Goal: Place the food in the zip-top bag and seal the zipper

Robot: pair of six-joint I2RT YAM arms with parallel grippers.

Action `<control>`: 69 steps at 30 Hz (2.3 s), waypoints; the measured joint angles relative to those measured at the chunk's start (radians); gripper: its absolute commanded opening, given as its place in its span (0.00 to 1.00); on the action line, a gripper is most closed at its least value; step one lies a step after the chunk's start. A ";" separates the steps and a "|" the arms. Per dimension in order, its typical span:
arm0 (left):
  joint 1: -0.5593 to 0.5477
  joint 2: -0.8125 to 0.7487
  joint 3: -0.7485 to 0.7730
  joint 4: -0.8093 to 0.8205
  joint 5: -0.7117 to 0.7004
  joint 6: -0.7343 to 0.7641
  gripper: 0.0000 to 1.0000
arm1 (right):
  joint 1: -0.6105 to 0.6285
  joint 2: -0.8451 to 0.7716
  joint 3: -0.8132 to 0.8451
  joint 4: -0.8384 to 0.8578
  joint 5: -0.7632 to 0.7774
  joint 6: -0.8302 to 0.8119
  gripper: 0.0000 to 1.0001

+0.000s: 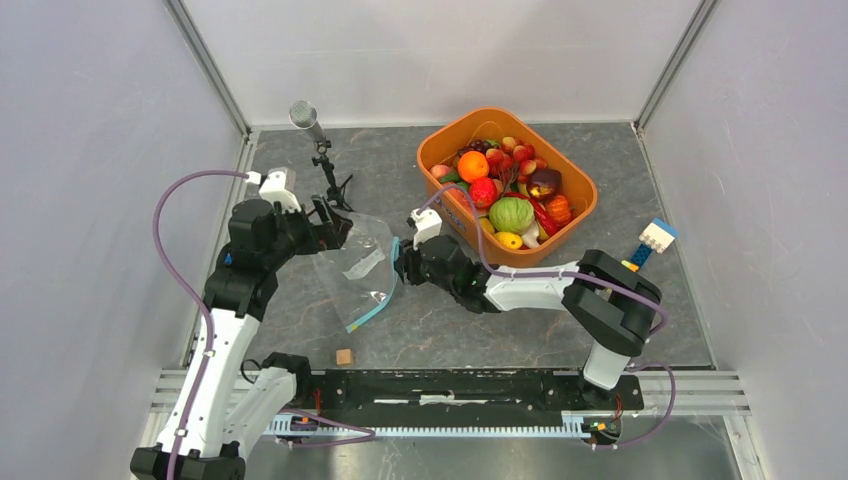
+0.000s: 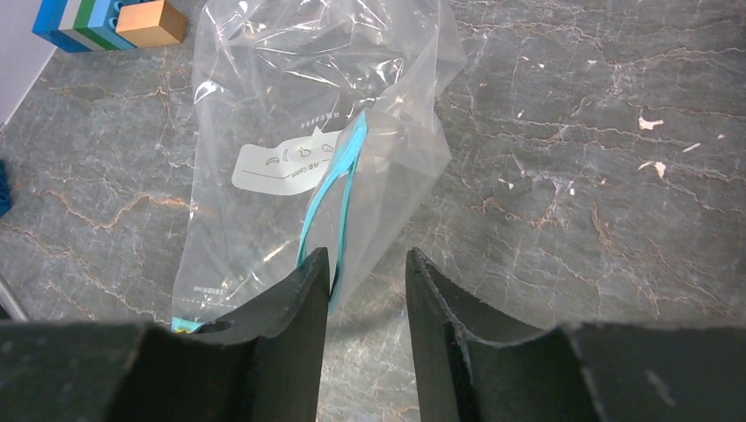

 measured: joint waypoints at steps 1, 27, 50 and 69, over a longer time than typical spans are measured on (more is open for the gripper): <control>0.000 0.000 -0.002 0.000 0.005 0.000 0.99 | 0.000 0.009 0.005 0.009 0.000 0.000 0.34; -0.374 0.001 -0.092 0.035 0.042 -0.013 0.84 | -0.098 -0.372 -0.138 0.012 -0.182 0.155 0.00; -0.653 0.100 -0.159 0.048 -0.230 -0.010 0.55 | -0.098 -0.374 -0.179 -0.006 -0.243 0.224 0.00; -0.683 0.151 -0.228 0.123 -0.191 -0.014 0.30 | -0.126 -0.354 -0.146 -0.058 -0.300 0.216 0.00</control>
